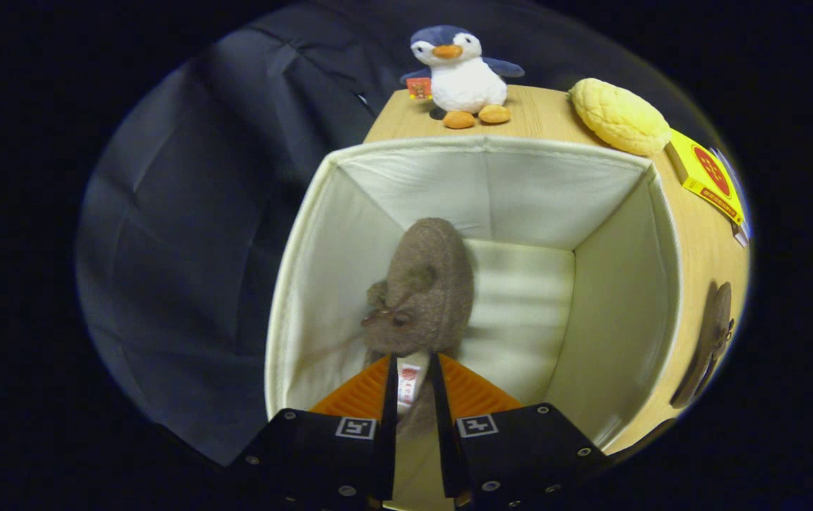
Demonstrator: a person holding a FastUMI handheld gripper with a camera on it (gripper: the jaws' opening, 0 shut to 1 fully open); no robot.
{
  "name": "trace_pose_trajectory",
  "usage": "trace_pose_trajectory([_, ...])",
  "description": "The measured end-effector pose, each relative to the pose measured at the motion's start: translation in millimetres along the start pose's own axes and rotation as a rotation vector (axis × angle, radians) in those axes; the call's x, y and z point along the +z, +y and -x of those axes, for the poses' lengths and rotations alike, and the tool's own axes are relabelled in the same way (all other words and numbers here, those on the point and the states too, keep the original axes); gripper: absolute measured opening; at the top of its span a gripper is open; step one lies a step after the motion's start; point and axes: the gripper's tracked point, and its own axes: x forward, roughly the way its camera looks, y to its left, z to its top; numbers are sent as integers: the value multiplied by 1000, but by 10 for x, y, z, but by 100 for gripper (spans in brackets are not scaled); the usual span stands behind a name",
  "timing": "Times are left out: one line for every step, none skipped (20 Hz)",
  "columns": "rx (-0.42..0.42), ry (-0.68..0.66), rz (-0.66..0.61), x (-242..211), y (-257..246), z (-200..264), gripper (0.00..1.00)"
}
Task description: Open the storage box then place both shoes into the box .Put the left shoe in first, then the right shoe, with the right side of both shoes facing outward in a uniform manner.
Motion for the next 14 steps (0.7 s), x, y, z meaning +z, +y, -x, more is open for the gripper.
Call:
trace_pose_trajectory([35, -16, -2, 25, 22, 132, 32])
trace_pose_trajectory([54, -41, 0, 66, 6, 260, 34])
trace_pose_trajectory([71, -70, -1, 101, -28, 406, 38])
trace_pose_trajectory([81, -103, -3, 155, -77, 539, 41])
trace_pose_trajectory([91, -140, -2, 196, -125, 674, 48])
trace_pose_trajectory([99, -170, -4, 221, -195, 802, 53])
trace_pose_trajectory([114, -200, -11, 216, -255, 932, 61])
trace_pose_trajectory([123, -226, -17, 244, -336, 1049, 64])
trace_pose_trajectory([129, -254, -18, 278, -442, 1157, 70])
trace_pose_trajectory([123, -279, -17, 303, -572, 1253, 73])
trace_pose_trajectory([119, -302, -11, 279, -692, 1341, 78])
trace_pose_trajectory([106, -318, -4, 273, -847, 1427, 81])
trace_pose_trajectory([95, -333, 3, 241, -996, 1512, 88])
trace_pose_trajectory([82, -347, 9, 217, -1151, 1591, 90])
